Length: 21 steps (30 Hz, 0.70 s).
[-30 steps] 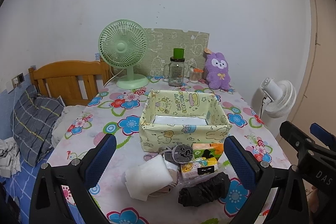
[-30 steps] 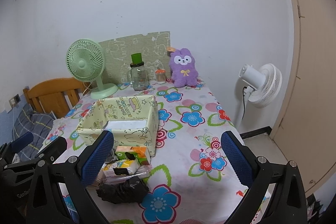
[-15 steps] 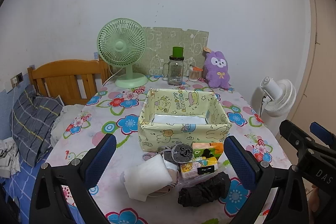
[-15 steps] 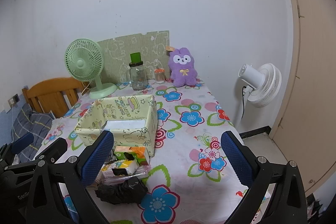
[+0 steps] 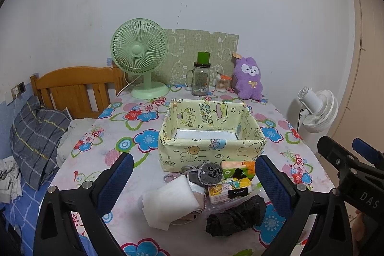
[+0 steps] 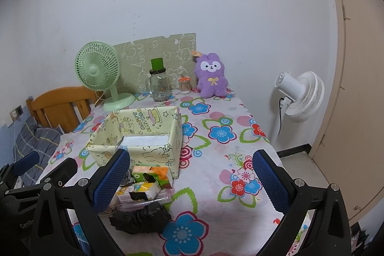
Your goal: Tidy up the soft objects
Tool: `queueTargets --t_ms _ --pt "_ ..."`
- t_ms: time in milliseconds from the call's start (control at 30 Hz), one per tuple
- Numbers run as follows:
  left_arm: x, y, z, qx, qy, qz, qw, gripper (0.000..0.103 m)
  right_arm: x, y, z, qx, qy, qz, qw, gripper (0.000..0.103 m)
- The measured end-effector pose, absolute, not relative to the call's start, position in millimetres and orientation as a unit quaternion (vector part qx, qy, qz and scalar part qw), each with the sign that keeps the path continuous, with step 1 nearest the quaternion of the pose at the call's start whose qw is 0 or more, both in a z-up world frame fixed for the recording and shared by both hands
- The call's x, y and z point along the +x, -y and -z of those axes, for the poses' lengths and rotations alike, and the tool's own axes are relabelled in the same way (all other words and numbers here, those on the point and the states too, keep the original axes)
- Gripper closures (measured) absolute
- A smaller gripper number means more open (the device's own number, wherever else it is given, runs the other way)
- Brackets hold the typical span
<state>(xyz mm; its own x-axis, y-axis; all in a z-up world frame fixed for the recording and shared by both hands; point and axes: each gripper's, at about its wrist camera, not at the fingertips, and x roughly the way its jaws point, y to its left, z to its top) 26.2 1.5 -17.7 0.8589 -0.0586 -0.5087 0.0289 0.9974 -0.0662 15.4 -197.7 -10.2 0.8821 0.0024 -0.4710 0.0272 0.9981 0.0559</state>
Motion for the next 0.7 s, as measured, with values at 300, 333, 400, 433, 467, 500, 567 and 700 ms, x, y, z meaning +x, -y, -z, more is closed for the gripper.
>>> queueTargets --t_ms 300,333,400,433,467,500,567,700 --pt "29.6 -3.4 23.1 -0.024 -0.27 0.025 0.962 0.007 18.0 194.3 14.4 0.03 -0.239 0.007 0.971 0.001" --pt "30.0 -3.3 24.5 -0.023 -0.271 0.025 0.962 0.008 17.5 193.5 14.8 0.03 -0.238 0.006 0.971 0.002" --pt "31.8 -3.5 28.5 -0.022 -0.278 0.027 0.96 0.011 19.4 191.6 17.7 0.027 -0.24 0.005 0.97 0.003" --pt "32.6 -3.3 30.6 -0.022 -0.281 0.028 0.959 0.013 20.0 191.1 19.0 0.026 -0.242 0.004 0.97 0.003" --pt "33.3 -4.0 33.2 -0.023 -0.283 0.031 0.958 0.014 20.8 190.5 20.7 0.026 -0.244 0.004 0.969 0.003" --pt "33.4 -4.5 34.8 -0.024 -0.284 0.032 0.958 0.014 22.3 189.7 23.3 0.026 -0.246 0.002 0.969 0.004" --pt "33.9 -5.6 39.2 -0.026 -0.286 0.035 0.957 0.014 23.7 188.4 26.8 0.027 -0.249 -0.003 0.968 0.005" --pt "35.5 -7.1 48.8 -0.027 -0.295 0.038 0.954 0.014 25.8 183.5 34.8 0.025 -0.253 -0.013 0.967 0.005"
